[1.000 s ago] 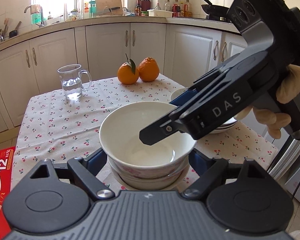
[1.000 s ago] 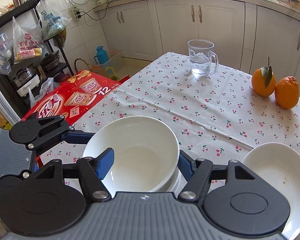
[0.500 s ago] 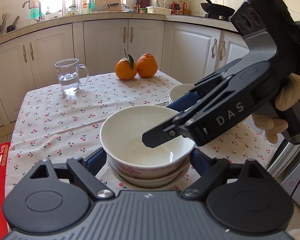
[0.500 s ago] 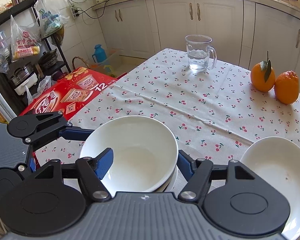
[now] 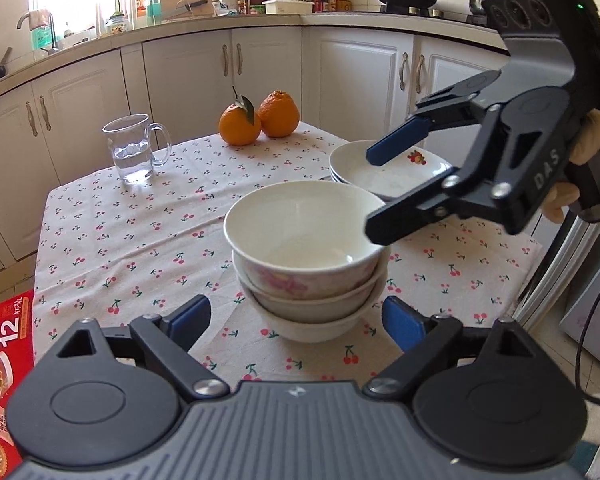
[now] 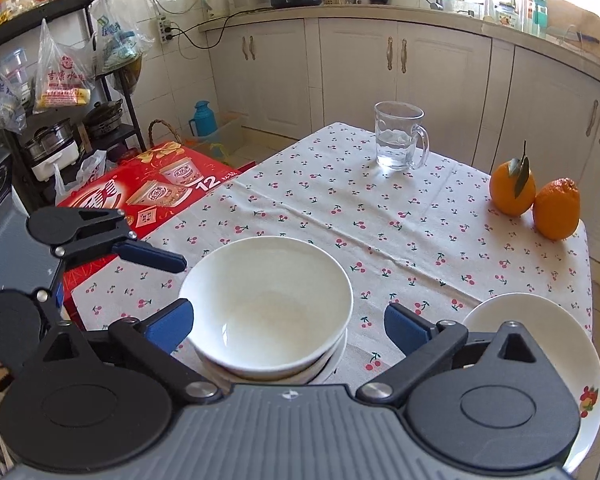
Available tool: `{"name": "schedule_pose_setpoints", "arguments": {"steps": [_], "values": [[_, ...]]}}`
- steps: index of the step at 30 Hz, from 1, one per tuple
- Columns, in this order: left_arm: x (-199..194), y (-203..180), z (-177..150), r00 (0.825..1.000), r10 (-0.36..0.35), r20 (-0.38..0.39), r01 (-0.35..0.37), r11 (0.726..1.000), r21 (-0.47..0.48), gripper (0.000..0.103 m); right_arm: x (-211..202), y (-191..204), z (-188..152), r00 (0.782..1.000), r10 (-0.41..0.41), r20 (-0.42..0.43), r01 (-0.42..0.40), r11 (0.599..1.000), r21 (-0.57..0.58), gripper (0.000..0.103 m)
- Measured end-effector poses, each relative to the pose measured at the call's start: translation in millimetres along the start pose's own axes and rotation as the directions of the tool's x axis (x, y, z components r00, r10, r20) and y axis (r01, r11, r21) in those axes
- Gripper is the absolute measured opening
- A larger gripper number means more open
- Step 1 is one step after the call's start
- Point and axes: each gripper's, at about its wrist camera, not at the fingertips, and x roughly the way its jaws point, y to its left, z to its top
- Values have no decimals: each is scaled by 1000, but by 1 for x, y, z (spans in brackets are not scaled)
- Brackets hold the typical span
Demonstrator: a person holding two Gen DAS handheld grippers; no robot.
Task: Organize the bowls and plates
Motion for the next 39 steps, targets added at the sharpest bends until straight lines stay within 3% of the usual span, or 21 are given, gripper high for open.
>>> {"name": "schedule_pose_setpoints", "arguments": {"steps": [5, 9, 16, 25, 30, 39], "values": [[7, 13, -8, 998, -26, -56, 29, 998, 52, 92, -7, 12, -18, 1000, -18, -25, 15, 995, -103, 103], [21, 17, -12, 994, -54, -98, 65, 992, 110, 92, 8, 18, -35, 994, -60, -95, 43, 983, -178, 103], [48, 29, -6, 978, -157, -138, 181, 967, 180, 91, 36, 16, -49, 982, -98, -158, 55, 965, -258, 103], [71, 35, 4, 927, -311, -212, 362, 890, 277, 90, 55, 10, -40, 983, 1, -182, -63, 940, -336, 101], [80, 38, 9, 913, -331, -238, 394, 866, 306, 89, 63, 11, -37, 976, 39, -216, -120, 919, -376, 98], [83, 42, 16, 884, -384, -265, 457, 829, 323, 84, 66, 5, -31, 967, 93, -235, -175, 919, -354, 94]]}}
